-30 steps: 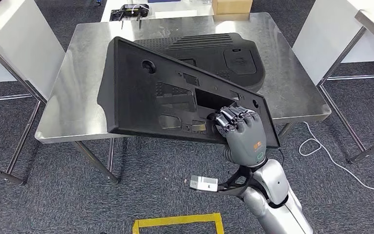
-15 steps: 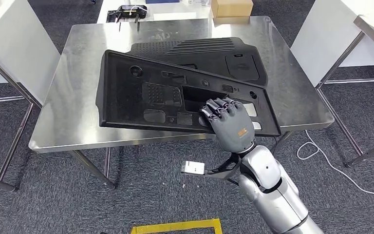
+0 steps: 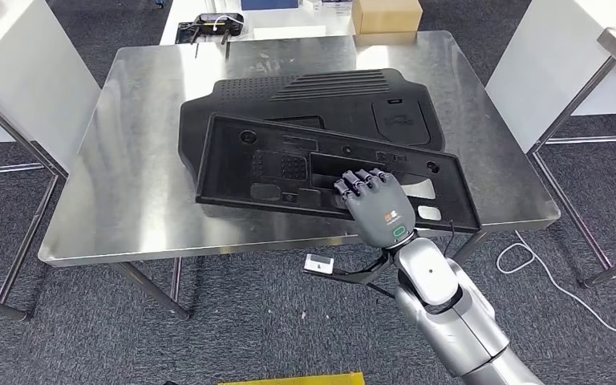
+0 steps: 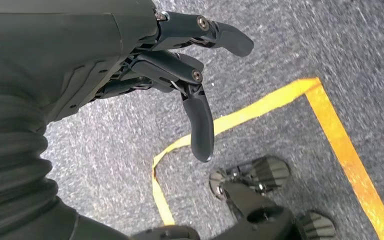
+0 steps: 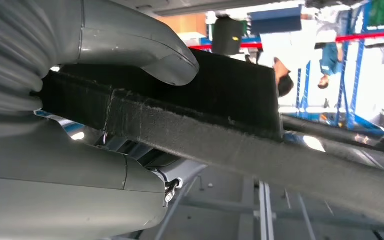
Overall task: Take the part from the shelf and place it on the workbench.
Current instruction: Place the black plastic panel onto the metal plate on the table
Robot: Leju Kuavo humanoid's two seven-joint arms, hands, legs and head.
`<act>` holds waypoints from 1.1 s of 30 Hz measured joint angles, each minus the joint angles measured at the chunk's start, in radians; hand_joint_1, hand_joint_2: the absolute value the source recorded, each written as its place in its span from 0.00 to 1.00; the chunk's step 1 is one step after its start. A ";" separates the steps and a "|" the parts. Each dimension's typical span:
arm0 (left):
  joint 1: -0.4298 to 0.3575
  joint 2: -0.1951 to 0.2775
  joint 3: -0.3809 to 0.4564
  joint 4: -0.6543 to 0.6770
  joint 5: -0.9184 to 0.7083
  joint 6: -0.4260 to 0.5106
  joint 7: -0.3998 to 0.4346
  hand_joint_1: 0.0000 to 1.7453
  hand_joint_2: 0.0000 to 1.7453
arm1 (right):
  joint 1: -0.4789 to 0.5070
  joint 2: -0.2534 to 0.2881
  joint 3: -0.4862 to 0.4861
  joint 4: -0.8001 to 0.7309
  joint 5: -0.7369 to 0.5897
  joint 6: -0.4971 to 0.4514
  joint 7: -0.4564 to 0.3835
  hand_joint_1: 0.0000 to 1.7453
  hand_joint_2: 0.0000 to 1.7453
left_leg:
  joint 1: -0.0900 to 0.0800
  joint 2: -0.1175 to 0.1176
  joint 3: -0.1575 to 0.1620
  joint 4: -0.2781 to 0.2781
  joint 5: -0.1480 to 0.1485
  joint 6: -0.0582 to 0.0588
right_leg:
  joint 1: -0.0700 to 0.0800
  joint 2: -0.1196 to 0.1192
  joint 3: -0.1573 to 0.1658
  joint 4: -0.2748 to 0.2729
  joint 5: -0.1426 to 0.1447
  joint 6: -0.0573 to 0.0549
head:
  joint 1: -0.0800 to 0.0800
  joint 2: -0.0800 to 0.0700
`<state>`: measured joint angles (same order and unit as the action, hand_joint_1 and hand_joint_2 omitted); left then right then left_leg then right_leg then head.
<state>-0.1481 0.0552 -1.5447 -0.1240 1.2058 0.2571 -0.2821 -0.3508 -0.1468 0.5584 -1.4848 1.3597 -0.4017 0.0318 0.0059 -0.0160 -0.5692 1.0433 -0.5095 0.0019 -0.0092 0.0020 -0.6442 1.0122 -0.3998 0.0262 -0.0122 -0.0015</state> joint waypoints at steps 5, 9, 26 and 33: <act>0.002 0.000 -0.003 0.000 0.000 0.000 0.001 0.00 1.00 | -0.006 0.002 0.002 0.023 0.006 0.002 0.002 1.00 1.00 | 0.004 0.007 -0.163 0.273 -0.075 -0.011 | -0.001 0.000 0.047 -0.003 -0.030 -0.029 | -0.008 0.000; 0.004 0.001 -0.008 0.000 -0.002 0.000 0.004 0.00 1.00 | -0.010 0.001 0.003 0.041 0.028 0.006 0.015 1.00 1.00 | 0.004 0.008 -0.136 0.109 0.080 -0.004 | 0.001 0.006 0.090 -0.003 -0.065 -0.020 | -0.009 0.000; -0.023 -0.001 -0.010 0.000 -0.071 -0.013 0.029 0.00 1.00 | -0.210 -0.023 -0.033 0.224 -0.013 0.055 -0.065 1.00 1.00 | -0.006 -0.003 -0.028 -0.014 0.044 0.030 | 0.000 0.000 -0.031 0.020 0.014 0.041 | -0.003 0.000; -0.036 -0.002 -0.011 0.000 -0.086 -0.016 0.038 0.00 1.00 | -0.295 -0.007 -0.016 0.339 -0.050 0.071 -0.133 1.00 1.00 | -0.002 0.005 -0.087 0.120 -0.022 -0.003 | -0.003 0.000 0.019 -0.012 -0.002 -0.017 | -0.009 0.000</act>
<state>-0.1841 0.0533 -1.5554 -0.1244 1.1200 0.2408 -0.2445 -0.6461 -0.1540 0.5425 -1.1458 1.3095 -0.3307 -0.1009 0.0037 -0.0112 -0.6557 1.1636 -0.5319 -0.0006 -0.0125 0.0023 -0.6255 1.0004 -0.4015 0.0090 -0.0214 -0.0015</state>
